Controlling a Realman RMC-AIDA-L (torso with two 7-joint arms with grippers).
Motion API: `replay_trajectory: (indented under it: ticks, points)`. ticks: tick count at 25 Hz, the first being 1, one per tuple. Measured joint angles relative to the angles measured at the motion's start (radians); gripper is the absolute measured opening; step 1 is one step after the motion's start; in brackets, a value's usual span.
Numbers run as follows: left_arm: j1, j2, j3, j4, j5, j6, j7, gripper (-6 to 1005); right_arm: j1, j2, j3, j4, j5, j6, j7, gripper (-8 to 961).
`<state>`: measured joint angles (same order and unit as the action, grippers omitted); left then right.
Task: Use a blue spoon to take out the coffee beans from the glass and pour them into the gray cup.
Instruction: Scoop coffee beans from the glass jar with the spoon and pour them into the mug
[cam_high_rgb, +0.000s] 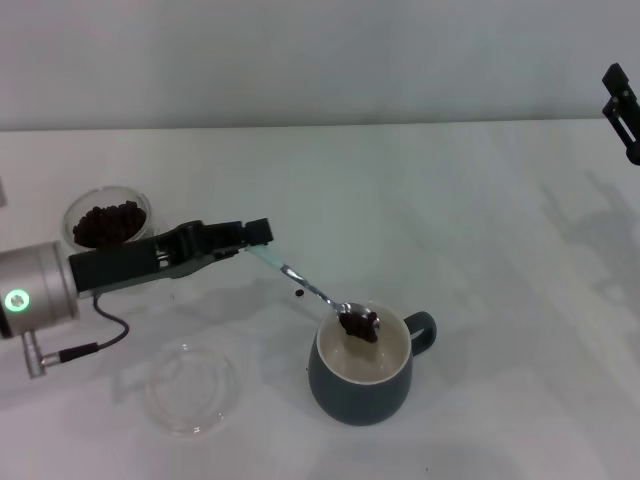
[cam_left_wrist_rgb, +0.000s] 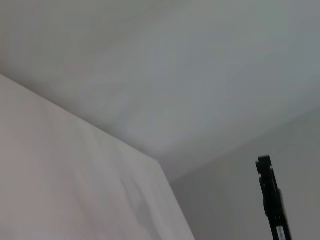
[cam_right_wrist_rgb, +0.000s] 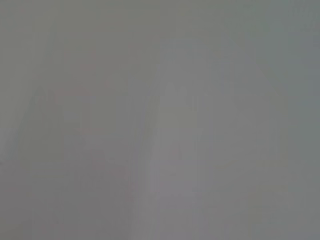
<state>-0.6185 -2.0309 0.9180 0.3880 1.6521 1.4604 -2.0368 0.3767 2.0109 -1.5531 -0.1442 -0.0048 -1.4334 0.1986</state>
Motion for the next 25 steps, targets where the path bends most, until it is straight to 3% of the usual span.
replay_trajectory:
  ticks: [11, 19, 25]
  points:
    - [-0.038, 0.001, 0.0, 0.011, 0.035, -0.021, -0.012, 132, -0.007, 0.0, -0.004, 0.0, -0.006, -0.009, 0.029, 697]
    - [-0.039, 0.002, 0.006, 0.109, 0.07, -0.04, -0.036, 132, -0.003, 0.002, -0.006, 0.001, -0.009, -0.005, 0.029, 696]
    - [-0.093, -0.004, 0.013, 0.139, 0.123, -0.05, -0.039, 133, 0.002, 0.002, -0.008, -0.006, -0.009, -0.005, 0.033, 696]
